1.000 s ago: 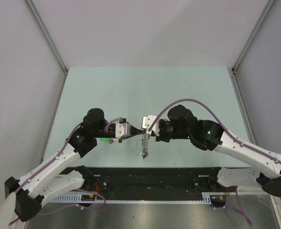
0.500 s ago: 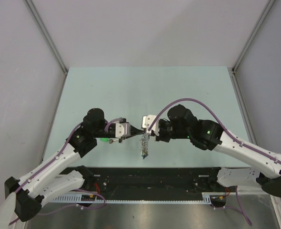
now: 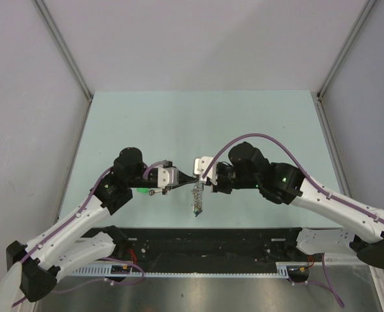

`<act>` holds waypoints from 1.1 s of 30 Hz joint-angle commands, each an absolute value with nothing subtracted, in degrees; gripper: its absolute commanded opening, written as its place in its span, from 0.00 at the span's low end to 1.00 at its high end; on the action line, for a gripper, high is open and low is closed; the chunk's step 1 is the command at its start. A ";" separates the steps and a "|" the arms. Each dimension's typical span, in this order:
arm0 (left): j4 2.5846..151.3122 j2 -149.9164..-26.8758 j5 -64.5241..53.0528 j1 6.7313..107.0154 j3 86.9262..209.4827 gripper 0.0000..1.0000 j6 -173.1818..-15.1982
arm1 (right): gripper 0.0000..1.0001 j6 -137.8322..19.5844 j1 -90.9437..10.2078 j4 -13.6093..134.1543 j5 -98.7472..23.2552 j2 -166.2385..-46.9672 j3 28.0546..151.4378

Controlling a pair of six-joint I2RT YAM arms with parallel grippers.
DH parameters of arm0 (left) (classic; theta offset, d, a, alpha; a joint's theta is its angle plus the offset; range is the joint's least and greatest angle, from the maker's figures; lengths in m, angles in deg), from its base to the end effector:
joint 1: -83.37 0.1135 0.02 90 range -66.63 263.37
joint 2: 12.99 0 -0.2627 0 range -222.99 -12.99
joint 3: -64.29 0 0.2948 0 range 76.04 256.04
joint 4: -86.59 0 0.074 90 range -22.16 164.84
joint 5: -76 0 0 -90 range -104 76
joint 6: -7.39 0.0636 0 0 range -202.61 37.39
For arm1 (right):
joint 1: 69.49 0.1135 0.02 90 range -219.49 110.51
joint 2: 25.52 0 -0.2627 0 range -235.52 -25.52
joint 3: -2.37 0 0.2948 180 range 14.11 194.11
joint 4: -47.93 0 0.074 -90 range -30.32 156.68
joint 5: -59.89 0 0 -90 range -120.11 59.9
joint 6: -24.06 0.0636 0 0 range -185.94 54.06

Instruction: Put the keys on the keyring

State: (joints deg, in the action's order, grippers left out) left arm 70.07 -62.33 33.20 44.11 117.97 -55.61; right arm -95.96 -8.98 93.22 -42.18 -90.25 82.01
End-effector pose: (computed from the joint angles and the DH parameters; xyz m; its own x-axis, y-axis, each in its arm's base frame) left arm 0.1697 -0.1990 0.3104 0.3018 0.1517 -0.9412 0.9521 0.0037 0.3058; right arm 0.1411 0.2766 0.3580 0.2547 -0.5434 -0.7999 -0.9385 0.0606 -0.3400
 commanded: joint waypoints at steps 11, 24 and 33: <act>72.82 -61.60 34.78 43.73 118.49 0.00 -54.84 | 0.00 -95.38 -9.20 91.58 -41.97 -90.39 82.67; 72.30 -61.33 33.82 43.73 118.66 0.00 -54.49 | 0.00 -95.38 -9.38 92.11 -41.70 -89.95 82.67; 72.65 -60.80 32.59 43.73 118.49 0.00 -54.66 | 0.00 -95.47 -9.38 92.46 -41.44 -90.21 82.67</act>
